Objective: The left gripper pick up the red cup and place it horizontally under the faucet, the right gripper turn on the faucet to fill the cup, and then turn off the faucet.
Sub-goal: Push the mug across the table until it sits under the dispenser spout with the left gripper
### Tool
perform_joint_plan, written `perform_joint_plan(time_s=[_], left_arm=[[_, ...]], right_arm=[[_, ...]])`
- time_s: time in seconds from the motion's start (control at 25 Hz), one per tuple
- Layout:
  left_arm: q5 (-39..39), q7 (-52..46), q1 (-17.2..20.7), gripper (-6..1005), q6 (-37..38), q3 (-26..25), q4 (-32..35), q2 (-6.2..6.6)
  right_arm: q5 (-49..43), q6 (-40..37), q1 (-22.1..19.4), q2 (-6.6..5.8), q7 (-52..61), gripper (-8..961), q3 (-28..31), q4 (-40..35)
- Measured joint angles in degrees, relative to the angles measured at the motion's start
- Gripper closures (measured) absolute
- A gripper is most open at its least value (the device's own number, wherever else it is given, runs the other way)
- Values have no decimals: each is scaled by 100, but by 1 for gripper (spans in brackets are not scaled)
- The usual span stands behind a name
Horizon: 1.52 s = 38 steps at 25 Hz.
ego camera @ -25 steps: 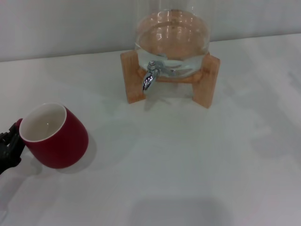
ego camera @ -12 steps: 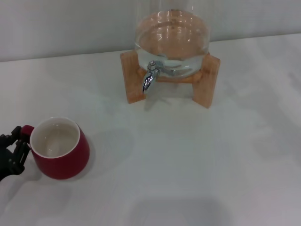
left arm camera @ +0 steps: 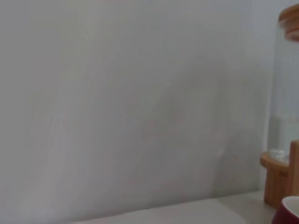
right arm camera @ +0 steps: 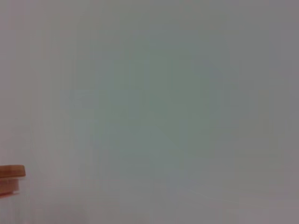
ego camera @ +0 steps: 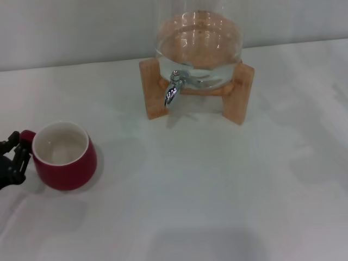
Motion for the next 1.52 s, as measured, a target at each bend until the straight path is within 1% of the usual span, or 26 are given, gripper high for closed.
perform_joint_plan(time_s=[0.08, 0.6, 1.04, 1.52], left_arm=[[0, -14, -97, 812, 163, 20, -30, -7], [74, -277, -509, 812, 596, 48, -227, -8], [392, -548, -894, 812, 937, 60, -311, -12], [819, -1139, -1237, 812, 1262, 59, -316, -21]], right_arm=[[0, 3, 0, 0, -1, 156, 0, 0], [0, 14, 3, 0, -3, 155, 0, 8], [0, 15, 9, 8, -17, 155, -33, 8], [0, 17, 22, 9, -23, 155, -67, 43]])
